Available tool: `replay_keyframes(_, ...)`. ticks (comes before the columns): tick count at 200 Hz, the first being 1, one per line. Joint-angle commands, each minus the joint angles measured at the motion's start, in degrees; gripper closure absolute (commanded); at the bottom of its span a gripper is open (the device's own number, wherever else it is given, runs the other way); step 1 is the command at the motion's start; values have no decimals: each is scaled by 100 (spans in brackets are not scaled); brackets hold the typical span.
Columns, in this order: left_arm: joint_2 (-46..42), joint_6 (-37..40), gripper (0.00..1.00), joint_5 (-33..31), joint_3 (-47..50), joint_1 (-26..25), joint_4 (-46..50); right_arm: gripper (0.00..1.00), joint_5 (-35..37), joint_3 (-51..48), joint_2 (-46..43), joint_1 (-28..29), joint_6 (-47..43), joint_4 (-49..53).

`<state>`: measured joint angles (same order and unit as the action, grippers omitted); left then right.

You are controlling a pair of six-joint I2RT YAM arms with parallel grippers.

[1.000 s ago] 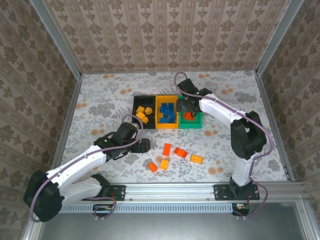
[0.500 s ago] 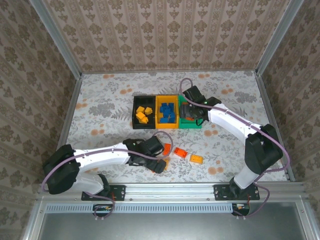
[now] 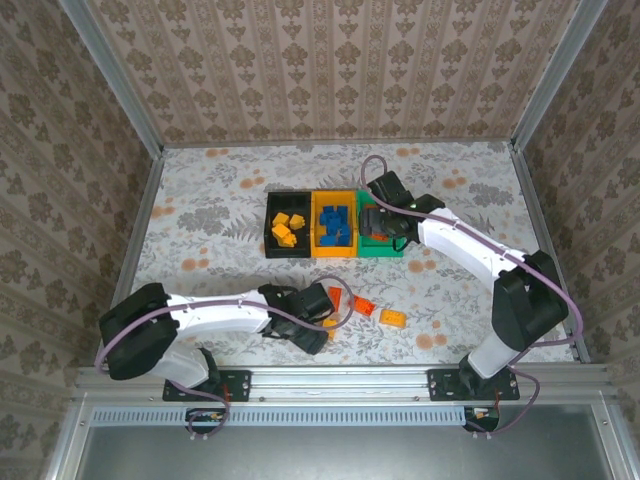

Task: Sort the legos into containers by color

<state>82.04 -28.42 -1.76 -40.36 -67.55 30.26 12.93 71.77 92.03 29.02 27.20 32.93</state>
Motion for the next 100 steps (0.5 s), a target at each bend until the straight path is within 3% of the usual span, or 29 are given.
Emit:
replay_keyframes(1,103,72,34,-79,90,-81,-63,17,127,-74,-249,-53,111,38)
replay_keyframes(46,83,99,53,-315,-47,-170,222,17,128,-84,-372,-115,146,47)
replay_keyframes(100,-500,403,56,-636,-1024,145,387,17,114,-617,-917,-301,360,-64)
